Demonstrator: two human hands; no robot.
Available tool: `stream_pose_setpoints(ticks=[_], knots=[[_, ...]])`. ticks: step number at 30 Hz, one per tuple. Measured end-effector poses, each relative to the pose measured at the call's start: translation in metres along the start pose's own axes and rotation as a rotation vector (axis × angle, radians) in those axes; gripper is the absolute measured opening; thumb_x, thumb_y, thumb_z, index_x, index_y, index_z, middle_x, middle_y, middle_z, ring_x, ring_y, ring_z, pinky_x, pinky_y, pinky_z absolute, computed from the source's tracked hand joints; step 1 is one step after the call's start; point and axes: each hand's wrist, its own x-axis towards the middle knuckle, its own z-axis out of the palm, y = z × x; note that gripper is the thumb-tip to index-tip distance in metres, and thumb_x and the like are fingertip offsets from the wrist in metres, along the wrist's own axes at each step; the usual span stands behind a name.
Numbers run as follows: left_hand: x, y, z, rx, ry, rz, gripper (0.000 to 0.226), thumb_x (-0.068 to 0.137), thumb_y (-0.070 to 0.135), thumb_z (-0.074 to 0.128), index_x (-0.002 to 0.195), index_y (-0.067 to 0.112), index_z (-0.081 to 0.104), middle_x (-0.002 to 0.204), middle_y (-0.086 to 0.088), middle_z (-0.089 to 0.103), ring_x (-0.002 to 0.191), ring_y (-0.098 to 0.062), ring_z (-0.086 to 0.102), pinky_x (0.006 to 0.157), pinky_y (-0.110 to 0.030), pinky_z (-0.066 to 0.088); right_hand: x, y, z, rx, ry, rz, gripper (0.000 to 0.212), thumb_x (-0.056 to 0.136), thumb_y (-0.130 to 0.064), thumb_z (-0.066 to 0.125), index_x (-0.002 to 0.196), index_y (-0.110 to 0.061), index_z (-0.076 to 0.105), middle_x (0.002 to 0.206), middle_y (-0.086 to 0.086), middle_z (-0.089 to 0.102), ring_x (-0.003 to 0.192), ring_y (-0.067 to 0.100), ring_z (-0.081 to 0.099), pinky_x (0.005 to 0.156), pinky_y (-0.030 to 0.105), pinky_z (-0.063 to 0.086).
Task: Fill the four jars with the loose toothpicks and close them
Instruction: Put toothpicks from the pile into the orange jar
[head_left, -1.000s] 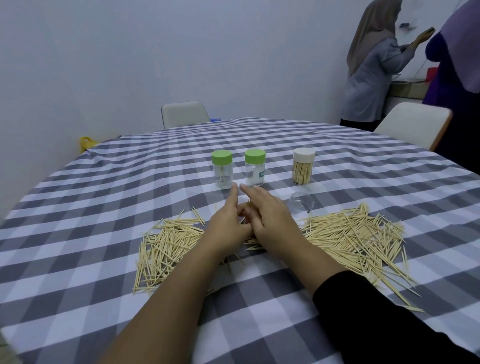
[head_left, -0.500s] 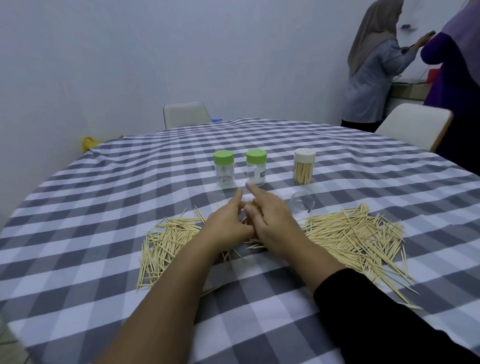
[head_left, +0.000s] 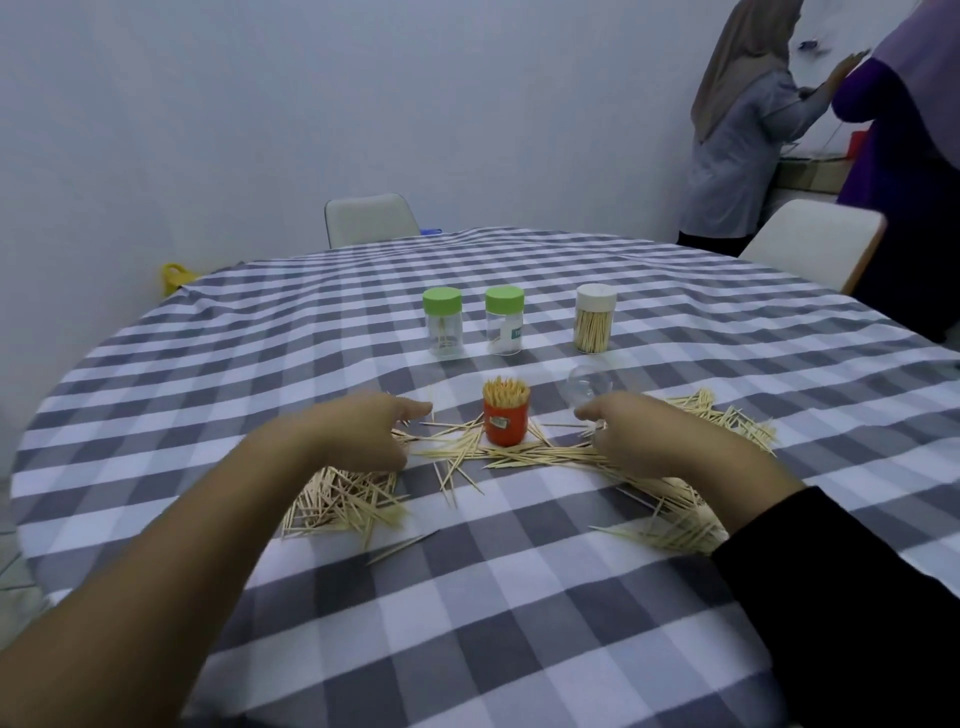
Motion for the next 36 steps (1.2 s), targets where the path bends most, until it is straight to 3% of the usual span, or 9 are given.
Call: stream_pose_setpoints(ticks=[3,5,9,14,18,23,26,32,36], knots=[[-0.005,0.001,0.007,0.143,-0.059,-0.025,0.077,0.086,0.020,0.059,0.150,0.036,0.019,0.153,0.000,0.032,0.131,-0.021,0.041,0.091,-0.024,0.038,-0.010,0.003,0.006,-0.210,-0.130,0.019,0.049,0.089,-0.013,0.045,0.137,-0.015,0.042,0.141,0.009,0.044,0.126,0.027,0.044,0.103,0.037,0.040],[-0.006,0.003,0.012,0.224,-0.053,-0.012,0.076,0.087,0.021,0.058,0.150,0.032,0.019,0.152,0.000,0.032,0.132,-0.022,0.039,0.097,-0.028,0.040,-0.010,0.006,0.013,-0.258,-0.130,0.017,0.044,0.088,-0.015,0.046,0.132,-0.012,0.043,0.135,0.010,0.047,0.120,0.027,0.047,0.098,0.037,0.043],[0.000,-0.003,0.021,0.349,0.052,-0.018,0.062,0.090,0.020,0.052,0.147,0.021,0.029,0.148,-0.001,0.036,0.131,-0.023,0.041,0.103,-0.034,0.041,0.002,0.011,0.030,-0.329,-0.011,-0.015,0.038,0.090,-0.009,0.041,0.128,-0.010,0.046,0.128,0.011,0.050,0.115,0.027,0.049,0.095,0.036,0.044],[0.014,-0.011,0.032,0.388,0.154,-0.088,0.043,0.096,0.013,0.040,0.137,0.021,0.044,0.126,-0.005,0.058,0.113,-0.025,0.057,0.089,-0.033,0.047,0.011,0.012,0.040,-0.394,0.155,-0.103,0.032,0.091,-0.002,0.038,0.118,-0.009,0.056,0.117,0.010,0.051,0.110,0.025,0.046,0.084,0.031,0.041],[0.019,-0.004,0.035,0.434,0.153,-0.134,0.033,0.090,0.005,0.047,0.121,0.013,0.057,0.109,-0.008,0.062,0.098,-0.025,0.061,0.079,-0.029,0.048,0.011,0.011,0.042,-0.424,0.224,-0.179,0.035,0.092,-0.001,0.037,0.117,-0.009,0.060,0.111,0.008,0.054,0.108,0.025,0.046,0.082,0.030,0.040],[0.021,-0.010,0.042,0.403,0.228,-0.088,0.033,0.092,0.010,0.044,0.123,0.017,0.052,0.112,-0.008,0.060,0.101,-0.026,0.059,0.083,-0.033,0.049,0.012,0.006,0.044,-0.443,0.268,-0.276,0.035,0.098,-0.014,0.035,0.130,-0.012,0.049,0.127,0.006,0.050,0.116,0.025,0.045,0.095,0.037,0.042],[0.021,-0.012,0.042,0.425,0.193,-0.094,0.039,0.089,0.007,0.046,0.127,0.017,0.051,0.112,-0.008,0.061,0.101,-0.026,0.060,0.081,-0.032,0.049,0.013,0.001,0.047,-0.449,0.211,-0.273,0.032,0.094,-0.006,0.035,0.122,-0.008,0.050,0.120,0.010,0.052,0.110,0.027,0.048,0.088,0.037,0.045],[0.022,-0.007,0.039,0.469,0.201,-0.146,0.040,0.088,0.004,0.051,0.126,0.015,0.055,0.112,-0.008,0.061,0.102,-0.025,0.061,0.084,-0.030,0.049,0.010,-0.006,0.052,-0.489,0.306,-0.278,0.030,0.096,-0.008,0.036,0.119,-0.006,0.055,0.116,0.009,0.050,0.110,0.024,0.046,0.083,0.032,0.042],[0.020,-0.004,0.036,0.451,0.265,-0.102,0.044,0.092,0.003,0.042,0.133,0.017,0.050,0.120,-0.011,0.059,0.109,-0.027,0.059,0.090,-0.031,0.047,0.009,-0.006,0.050,-0.466,0.329,-0.272,0.029,0.097,-0.007,0.035,0.117,-0.006,0.055,0.114,0.010,0.052,0.110,0.025,0.048,0.084,0.034,0.044]])
